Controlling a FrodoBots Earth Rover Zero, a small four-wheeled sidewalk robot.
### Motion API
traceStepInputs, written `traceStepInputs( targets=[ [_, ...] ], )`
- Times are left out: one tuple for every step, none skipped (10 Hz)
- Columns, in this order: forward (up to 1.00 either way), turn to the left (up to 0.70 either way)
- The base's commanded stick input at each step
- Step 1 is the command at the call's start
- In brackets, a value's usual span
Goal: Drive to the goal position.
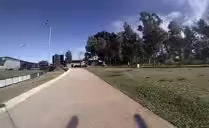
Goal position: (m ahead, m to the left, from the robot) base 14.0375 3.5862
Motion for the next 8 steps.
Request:
traceStepInputs(
  targets=[
    [1.00, 0.00],
    [1.00, 0.00],
    [1.00, 0.00],
    [1.00, 0.00],
    [1.00, 0.00],
    [1.00, 0.34],
    [1.00, 0.13],
    [1.00, 0.00]
  ],
)
